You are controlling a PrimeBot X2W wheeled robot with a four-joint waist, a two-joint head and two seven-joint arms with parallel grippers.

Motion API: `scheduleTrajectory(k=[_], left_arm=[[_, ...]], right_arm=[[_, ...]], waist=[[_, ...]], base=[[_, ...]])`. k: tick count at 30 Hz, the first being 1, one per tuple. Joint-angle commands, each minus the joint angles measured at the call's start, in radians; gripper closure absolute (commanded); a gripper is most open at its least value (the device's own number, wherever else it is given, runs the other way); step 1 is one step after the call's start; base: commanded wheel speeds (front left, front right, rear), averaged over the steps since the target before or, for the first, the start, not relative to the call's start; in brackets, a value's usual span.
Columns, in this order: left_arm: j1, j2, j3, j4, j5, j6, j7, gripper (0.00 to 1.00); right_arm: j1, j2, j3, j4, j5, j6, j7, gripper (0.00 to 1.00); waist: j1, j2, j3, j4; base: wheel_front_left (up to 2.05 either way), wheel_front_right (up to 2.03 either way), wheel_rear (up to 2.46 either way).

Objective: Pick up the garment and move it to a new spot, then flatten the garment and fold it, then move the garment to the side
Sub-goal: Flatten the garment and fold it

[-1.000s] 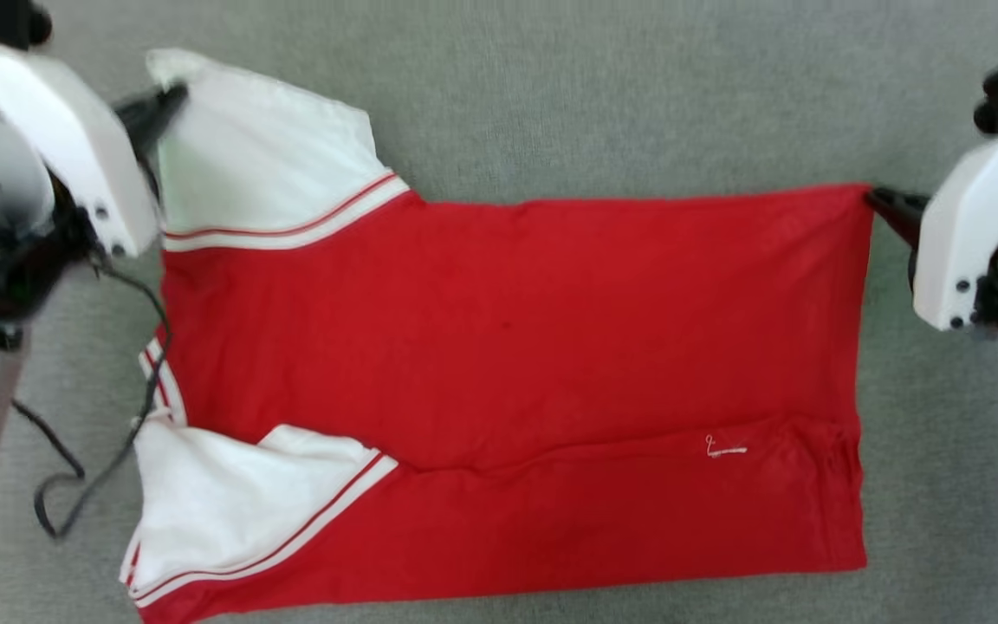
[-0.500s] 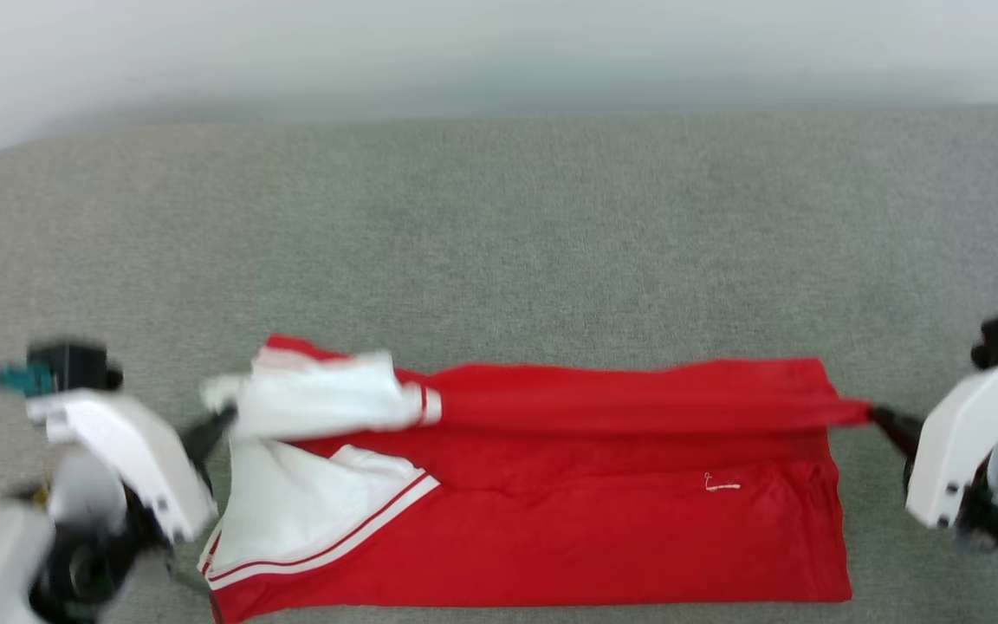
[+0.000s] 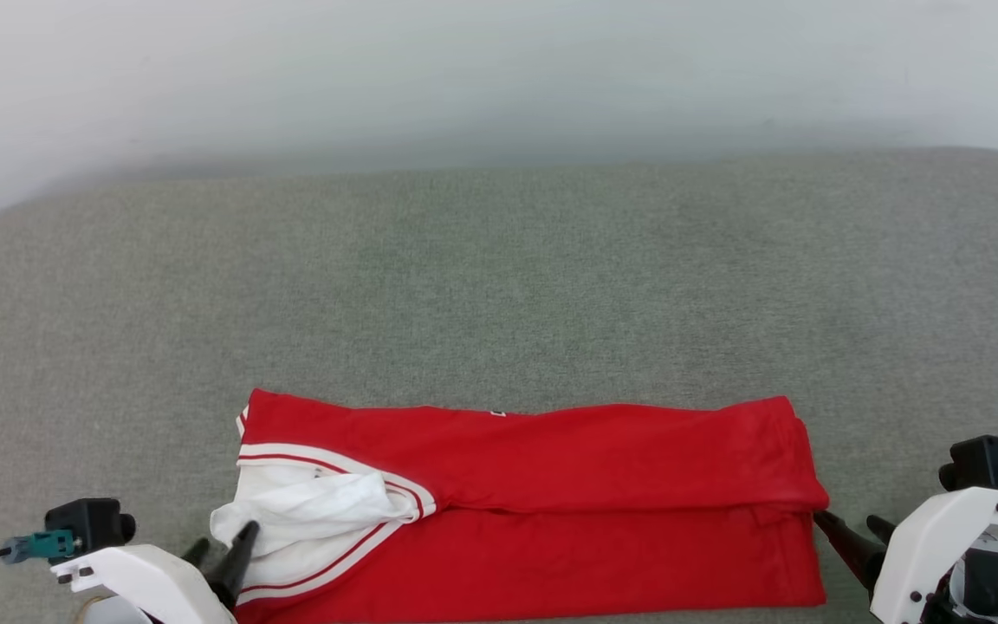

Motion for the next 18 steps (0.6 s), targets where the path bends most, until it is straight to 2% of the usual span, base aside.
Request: scheduleTrajectory(k=[1,4,8,11,18], left_arm=[[0.011,-0.001,0.006,-0.006,0.021,0.017,-0.027,0.00],[0.009,-0.005,0.013,-0.035,0.097,0.083,-0.113,0.00],[-0.014,-0.012,0.003,-0.097,0.190,0.121,-0.209,0.00],[-0.033,-0.025,-0.006,-0.144,0.253,0.138,-0.289,0.00],[-0.071,-0.066,-0.035,-0.184,0.371,0.139,-0.436,0.00]], right_arm=[[0.016,-0.001,0.004,-0.016,0.007,0.000,-0.009,0.00],[0.029,-0.012,0.009,-0.071,0.011,0.000,-0.026,0.00],[0.039,-0.027,-0.005,-0.141,0.004,0.000,-0.003,0.00],[0.022,-0.046,-0.031,-0.175,-0.005,0.000,0.038,0.00],[-0.019,-0.087,-0.076,-0.183,-0.036,0.000,0.162,0.00]], waist=[[0.0002,0.0000,-0.018,-0.010],[0.0002,0.0000,-0.041,-0.018],[0.0002,0.0000,-0.068,-0.025],[0.0002,0.0000,-0.086,-0.023],[0.0002,0.0000,-0.096,0.020]], base=[[0.00,0.00,0.00],[0.00,0.00,0.00],[0.00,0.00,0.00],[0.00,0.00,0.00],[0.00,0.00,0.00]])
